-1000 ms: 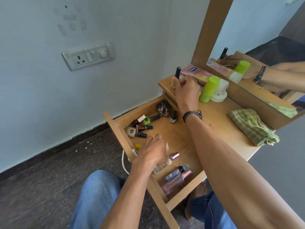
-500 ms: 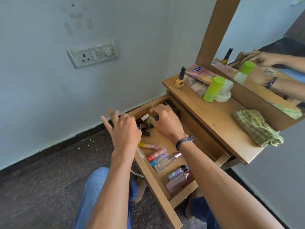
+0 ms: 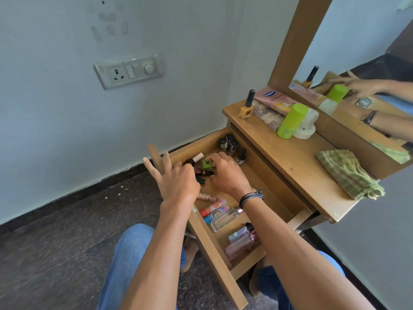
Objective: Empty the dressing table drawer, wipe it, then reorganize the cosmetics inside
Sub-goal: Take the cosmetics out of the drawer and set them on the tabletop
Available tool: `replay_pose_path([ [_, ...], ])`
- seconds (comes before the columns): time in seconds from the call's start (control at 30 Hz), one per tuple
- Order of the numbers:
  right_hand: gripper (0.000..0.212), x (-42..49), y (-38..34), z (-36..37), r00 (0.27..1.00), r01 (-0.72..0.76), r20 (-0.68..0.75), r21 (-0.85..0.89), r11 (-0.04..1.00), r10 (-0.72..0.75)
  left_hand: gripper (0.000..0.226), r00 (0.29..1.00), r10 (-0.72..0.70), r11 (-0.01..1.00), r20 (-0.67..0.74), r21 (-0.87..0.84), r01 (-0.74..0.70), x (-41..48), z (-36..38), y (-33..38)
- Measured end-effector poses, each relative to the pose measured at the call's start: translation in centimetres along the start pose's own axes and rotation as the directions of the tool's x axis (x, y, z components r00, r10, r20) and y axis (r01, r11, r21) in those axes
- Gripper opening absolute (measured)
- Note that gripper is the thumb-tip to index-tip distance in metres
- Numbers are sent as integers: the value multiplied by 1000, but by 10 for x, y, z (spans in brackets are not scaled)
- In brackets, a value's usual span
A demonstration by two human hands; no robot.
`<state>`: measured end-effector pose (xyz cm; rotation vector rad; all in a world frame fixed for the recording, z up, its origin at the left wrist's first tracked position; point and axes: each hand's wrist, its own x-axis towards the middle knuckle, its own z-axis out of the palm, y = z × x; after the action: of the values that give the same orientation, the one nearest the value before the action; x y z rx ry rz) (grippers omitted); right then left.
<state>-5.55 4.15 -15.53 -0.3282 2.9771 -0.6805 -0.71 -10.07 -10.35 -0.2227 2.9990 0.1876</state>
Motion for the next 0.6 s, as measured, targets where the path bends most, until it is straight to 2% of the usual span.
replay_pose_path([
  [0.23, 48, -2, 3, 1, 996, -85, -32, 37, 996, 87, 25, 996, 35, 991, 78, 125, -45, 1, 2, 8],
  [0.37, 36, -7, 5, 4, 990, -102, -98, 35, 994, 105, 37, 990, 85, 984, 109, 150, -101, 1, 4, 15],
  [0.6, 18, -17, 5, -14, 964, -95, -230, 168, 981, 133, 37, 989, 108, 976, 100, 179, -125, 0, 5, 16],
])
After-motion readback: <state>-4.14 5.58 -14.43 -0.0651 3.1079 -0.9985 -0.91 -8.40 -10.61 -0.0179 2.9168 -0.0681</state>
